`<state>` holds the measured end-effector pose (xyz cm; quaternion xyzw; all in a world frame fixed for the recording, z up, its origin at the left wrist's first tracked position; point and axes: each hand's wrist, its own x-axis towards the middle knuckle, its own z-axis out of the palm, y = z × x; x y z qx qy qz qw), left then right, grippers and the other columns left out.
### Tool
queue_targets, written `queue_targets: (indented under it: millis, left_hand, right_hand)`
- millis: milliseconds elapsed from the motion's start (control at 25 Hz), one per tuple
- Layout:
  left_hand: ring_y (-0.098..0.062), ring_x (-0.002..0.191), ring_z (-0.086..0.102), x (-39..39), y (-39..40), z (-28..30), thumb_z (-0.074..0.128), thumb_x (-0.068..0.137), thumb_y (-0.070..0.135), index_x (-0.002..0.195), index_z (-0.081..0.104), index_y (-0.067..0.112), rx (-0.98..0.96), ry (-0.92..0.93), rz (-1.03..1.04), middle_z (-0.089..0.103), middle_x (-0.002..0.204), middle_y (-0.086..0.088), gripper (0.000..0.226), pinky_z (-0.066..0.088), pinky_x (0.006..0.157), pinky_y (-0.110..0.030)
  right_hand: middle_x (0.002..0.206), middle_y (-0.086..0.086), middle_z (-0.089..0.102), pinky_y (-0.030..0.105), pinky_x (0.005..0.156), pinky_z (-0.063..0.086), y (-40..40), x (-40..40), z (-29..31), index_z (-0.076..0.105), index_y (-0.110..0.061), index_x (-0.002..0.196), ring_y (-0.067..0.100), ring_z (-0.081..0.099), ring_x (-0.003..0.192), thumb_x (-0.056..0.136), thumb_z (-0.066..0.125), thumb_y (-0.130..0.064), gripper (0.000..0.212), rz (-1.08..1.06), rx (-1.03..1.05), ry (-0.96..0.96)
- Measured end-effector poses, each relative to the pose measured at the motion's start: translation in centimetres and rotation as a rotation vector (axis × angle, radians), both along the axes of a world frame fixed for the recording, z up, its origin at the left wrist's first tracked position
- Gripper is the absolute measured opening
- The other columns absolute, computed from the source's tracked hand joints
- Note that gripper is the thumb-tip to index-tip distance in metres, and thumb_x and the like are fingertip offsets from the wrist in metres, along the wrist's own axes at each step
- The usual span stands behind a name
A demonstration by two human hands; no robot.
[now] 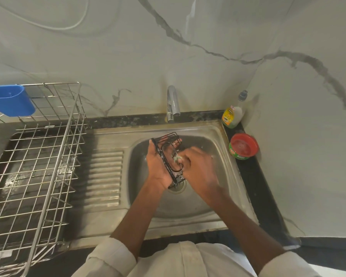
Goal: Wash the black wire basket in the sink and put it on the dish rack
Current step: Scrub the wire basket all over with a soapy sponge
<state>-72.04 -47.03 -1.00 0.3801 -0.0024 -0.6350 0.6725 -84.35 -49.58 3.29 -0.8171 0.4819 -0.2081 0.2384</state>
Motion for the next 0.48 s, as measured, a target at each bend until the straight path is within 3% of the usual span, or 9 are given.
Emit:
queue_targets:
  millis: [120,160,280,400,480]
  left_hand:
    - [-0.028,0.088,0.078,-0.8,0.2,0.3,0.022,0.106,0.074,0.104,0.084,0.012,0.033,-0.027,-0.026,0.079,0.107,-0.014,0.088,0.057,0.085,-0.04]
    - [-0.027,0.087,0.078,-1.0,0.3,0.2,0.022,0.106,0.074,0.102,0.085,0.012,0.037,-0.022,-0.029,0.079,0.105,-0.014,0.088,0.059,0.082,-0.038]
    - [-0.028,0.087,0.072,-0.5,0.2,0.6,0.019,0.105,0.075,0.102,0.083,0.013,0.021,0.008,-0.003,0.075,0.103,-0.013,0.089,0.055,0.081,-0.039]
    - [-0.027,0.091,0.074,-0.5,-0.1,0.7,0.017,0.103,0.078,0.108,0.081,0.018,0.043,-0.048,-0.009,0.079,0.104,-0.007,0.087,0.054,0.084,-0.042]
    - [-0.024,0.083,0.075,-0.6,-0.1,0.4,0.017,0.104,0.077,0.096,0.086,0.019,0.048,-0.043,-0.019,0.077,0.098,-0.008,0.091,0.053,0.081,-0.037]
  right_hand:
    - [0.102,-0.002,0.072,0.007,0.065,0.039,-0.6,0.3,0.0,0.076,-0.016,0.105,0.011,0.064,0.085,0.096,0.063,-0.008,0.018,-0.133,0.026,-0.005]
    - [0.103,-0.001,0.072,0.004,0.064,0.037,-0.8,0.7,0.2,0.076,-0.015,0.107,0.01,0.063,0.085,0.096,0.064,-0.008,0.018,-0.121,0.026,-0.014]
    - [0.098,0.0,0.071,0.016,0.069,0.051,-0.6,0.1,-0.4,0.077,-0.012,0.102,0.013,0.066,0.08,0.092,0.067,-0.003,0.016,-0.021,-0.011,-0.069]
    - [0.092,-0.004,0.07,0.006,0.064,0.043,-0.8,-0.7,-0.7,0.077,-0.015,0.097,0.004,0.058,0.073,0.092,0.069,-0.002,0.016,-0.173,0.036,-0.082]
    - [0.095,-0.001,0.071,0.014,0.066,0.049,-0.6,-0.2,-0.6,0.077,-0.015,0.098,0.011,0.062,0.076,0.093,0.067,-0.005,0.015,-0.106,0.011,-0.061]
